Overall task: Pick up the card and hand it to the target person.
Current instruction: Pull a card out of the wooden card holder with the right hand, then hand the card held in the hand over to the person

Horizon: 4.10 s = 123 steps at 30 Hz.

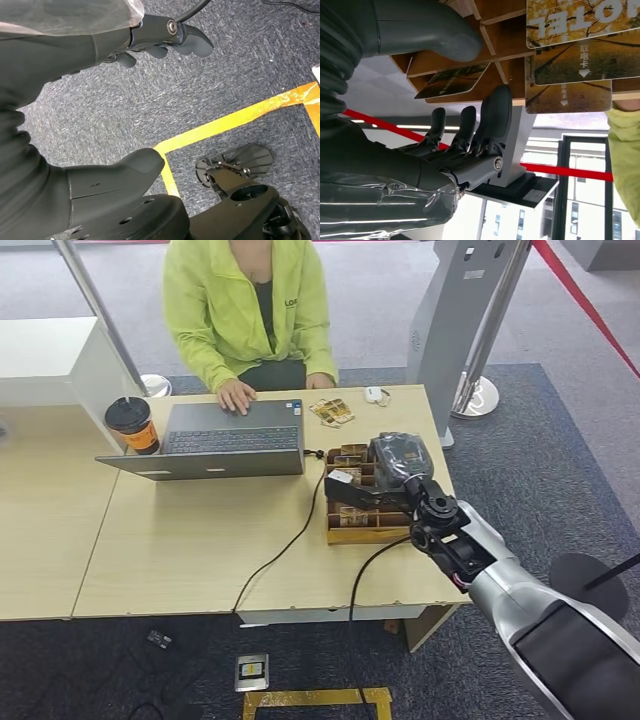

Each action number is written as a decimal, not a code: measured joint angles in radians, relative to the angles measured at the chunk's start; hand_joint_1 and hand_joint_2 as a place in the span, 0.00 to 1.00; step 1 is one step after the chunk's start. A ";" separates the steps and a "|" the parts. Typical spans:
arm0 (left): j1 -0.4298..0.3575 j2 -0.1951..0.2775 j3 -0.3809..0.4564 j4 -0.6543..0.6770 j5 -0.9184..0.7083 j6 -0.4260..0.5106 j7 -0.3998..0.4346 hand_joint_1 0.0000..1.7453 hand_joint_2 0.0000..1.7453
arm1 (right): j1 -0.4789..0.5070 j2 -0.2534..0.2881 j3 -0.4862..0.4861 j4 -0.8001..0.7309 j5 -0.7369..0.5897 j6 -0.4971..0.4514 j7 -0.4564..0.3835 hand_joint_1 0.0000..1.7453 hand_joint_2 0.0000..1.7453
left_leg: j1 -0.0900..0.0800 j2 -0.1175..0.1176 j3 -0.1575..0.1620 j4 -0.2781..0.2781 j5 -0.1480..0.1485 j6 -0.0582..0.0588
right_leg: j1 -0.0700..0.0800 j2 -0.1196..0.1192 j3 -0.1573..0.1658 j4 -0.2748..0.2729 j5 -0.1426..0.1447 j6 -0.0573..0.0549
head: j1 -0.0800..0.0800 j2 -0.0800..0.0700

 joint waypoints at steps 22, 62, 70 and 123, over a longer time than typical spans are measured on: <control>0.001 0.000 0.000 0.000 -0.008 0.000 0.002 0.00 1.00 | -0.027 0.004 0.002 0.061 -0.013 -0.009 0.011 0.54 1.00 | 0.000 0.000 0.000 0.000 0.000 0.000 | 0.000 0.000 0.000 0.000 0.000 0.000 | 0.000 0.000; 0.003 0.000 0.000 0.000 -0.015 -0.006 0.004 0.00 1.00 | -0.004 -0.064 -0.001 -0.089 0.005 0.014 0.046 1.00 1.00 | 0.000 0.001 0.001 0.000 0.000 0.000 | 0.000 0.000 0.000 0.000 0.000 0.000 | 0.000 0.000; 0.009 0.003 0.000 0.000 0.003 -0.009 0.004 0.00 1.00 | 0.064 -0.157 -0.052 -0.411 0.012 0.099 0.095 1.00 1.00 | 0.000 0.001 0.001 0.001 0.000 0.000 | 0.000 0.000 0.000 0.000 0.000 0.000 | 0.000 0.000; -0.008 -0.002 -0.006 0.000 -0.008 0.000 0.007 0.00 1.00 | -0.326 0.225 0.102 0.127 0.040 -0.012 -0.008 0.00 1.00 | 0.000 -0.001 -0.001 0.000 0.000 0.000 | 0.000 0.000 -0.001 0.001 0.000 0.000 | 0.000 0.000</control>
